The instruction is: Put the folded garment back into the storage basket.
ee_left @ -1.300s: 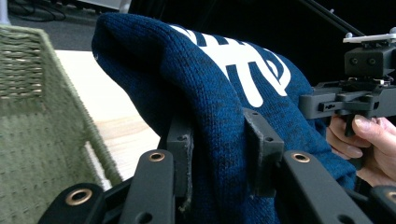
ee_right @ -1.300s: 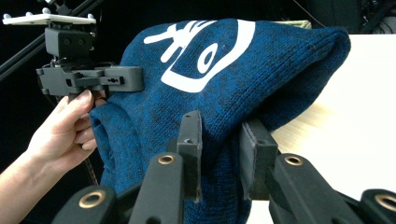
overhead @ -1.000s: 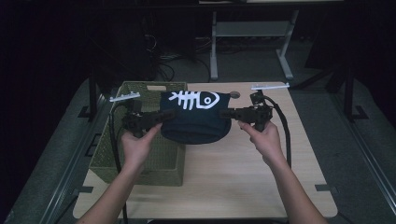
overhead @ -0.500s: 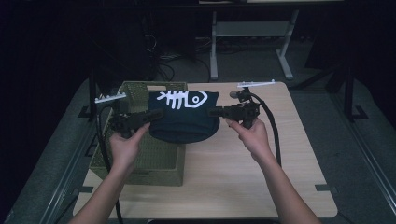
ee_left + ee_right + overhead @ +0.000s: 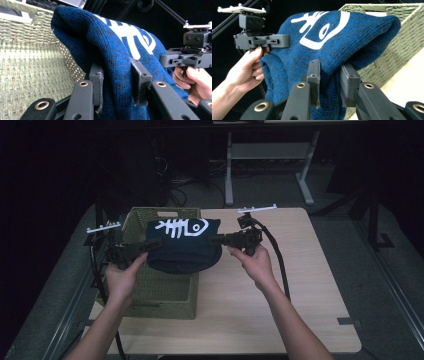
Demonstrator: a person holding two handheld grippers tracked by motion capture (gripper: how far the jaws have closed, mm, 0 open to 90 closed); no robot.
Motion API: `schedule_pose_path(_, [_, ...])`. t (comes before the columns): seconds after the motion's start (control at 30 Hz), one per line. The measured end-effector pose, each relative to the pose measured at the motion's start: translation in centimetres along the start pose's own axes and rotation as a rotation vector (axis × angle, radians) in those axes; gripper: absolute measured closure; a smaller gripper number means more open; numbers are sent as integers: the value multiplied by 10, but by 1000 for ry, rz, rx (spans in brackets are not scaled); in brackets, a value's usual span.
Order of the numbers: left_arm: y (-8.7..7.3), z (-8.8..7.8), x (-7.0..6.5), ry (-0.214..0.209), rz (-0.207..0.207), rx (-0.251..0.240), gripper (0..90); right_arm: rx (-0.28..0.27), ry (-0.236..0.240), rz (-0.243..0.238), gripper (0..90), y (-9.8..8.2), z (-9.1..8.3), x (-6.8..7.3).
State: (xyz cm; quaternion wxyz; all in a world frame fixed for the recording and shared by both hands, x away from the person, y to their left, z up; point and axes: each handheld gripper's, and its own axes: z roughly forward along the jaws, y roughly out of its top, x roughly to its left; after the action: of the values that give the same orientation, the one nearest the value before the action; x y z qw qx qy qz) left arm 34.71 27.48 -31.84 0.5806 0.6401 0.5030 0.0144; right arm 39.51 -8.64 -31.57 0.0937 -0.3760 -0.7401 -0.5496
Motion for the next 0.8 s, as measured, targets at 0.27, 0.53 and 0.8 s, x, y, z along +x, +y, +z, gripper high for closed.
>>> schedule_pose_path(0.27, [0,-11,12,11,-26,-8,652,9,3,-11,722,6,18,3])
schedule_pose_path(0.53, [-2,-18,21,44,-31,-2,655,27,11,-12,722,3,37,3])
schedule_pose_path(0.8, [-4,-31,36,82,-54,-11,656,38,23,0,722,2,59,7])
